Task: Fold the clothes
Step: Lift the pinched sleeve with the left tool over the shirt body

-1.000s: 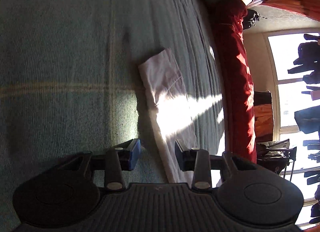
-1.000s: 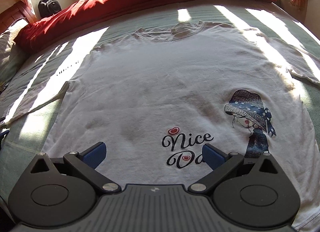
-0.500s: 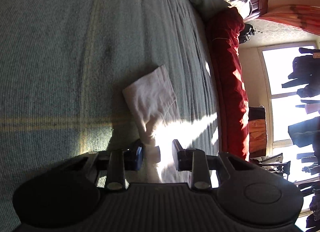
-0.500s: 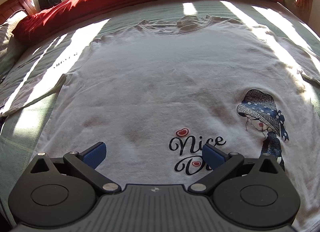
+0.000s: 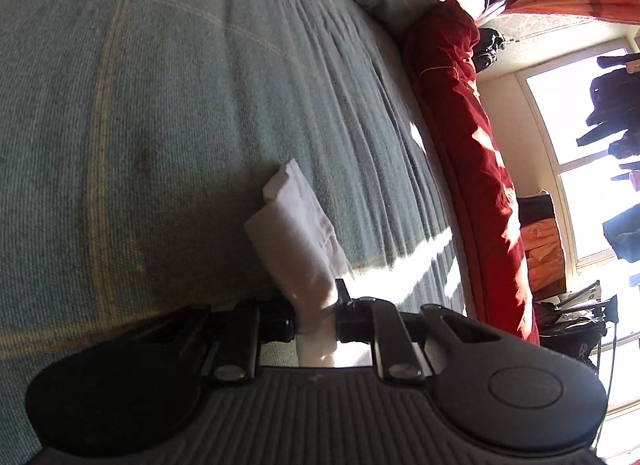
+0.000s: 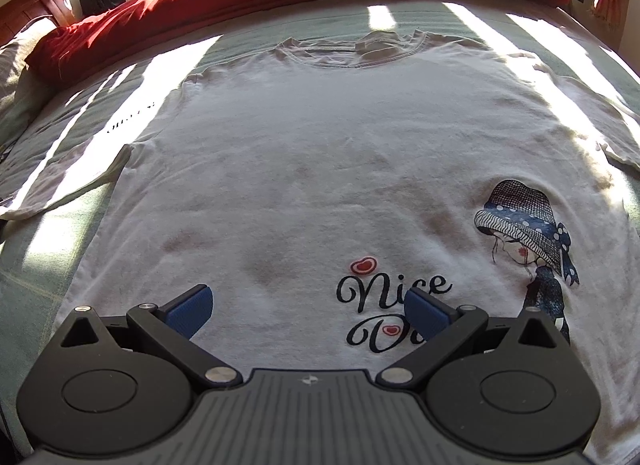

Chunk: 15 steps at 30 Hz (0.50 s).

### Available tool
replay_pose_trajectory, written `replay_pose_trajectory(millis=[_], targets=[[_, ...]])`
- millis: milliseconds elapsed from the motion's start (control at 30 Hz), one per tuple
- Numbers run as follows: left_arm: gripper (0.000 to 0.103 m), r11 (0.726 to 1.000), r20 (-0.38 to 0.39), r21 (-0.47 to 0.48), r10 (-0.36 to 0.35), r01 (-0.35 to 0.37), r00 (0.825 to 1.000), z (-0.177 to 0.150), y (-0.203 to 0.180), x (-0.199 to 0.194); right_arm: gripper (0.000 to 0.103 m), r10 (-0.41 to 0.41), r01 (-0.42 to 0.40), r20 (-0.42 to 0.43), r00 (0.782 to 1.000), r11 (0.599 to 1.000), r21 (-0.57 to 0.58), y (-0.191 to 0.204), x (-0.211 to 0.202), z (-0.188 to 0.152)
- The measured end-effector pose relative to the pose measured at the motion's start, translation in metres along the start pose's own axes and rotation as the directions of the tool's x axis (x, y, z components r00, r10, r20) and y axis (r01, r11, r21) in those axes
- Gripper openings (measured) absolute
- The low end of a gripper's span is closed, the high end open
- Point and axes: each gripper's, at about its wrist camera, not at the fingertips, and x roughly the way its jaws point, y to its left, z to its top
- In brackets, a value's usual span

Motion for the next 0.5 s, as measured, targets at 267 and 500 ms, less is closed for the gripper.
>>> replay_pose_trajectory(millis=[267, 500], targets=[[0.011, 0.983, 0.015, 0.154, 0.098, -0.099, 0.995, -0.005, -0.039, -0.015, 0.103, 0.018, -0.018, 0.026, 1.0, 1.0, -0.013, -0.002, -0.016, 0.001], [0.011, 0.962, 0.02, 0.254, 0.094, -0.096, 0.995, -0.015, -0.085, -0.034, 0.103, 0.03, -0.028, 0.067, 0.997, 0.999, -0.037, -0.007, -0.04, 0.0]])
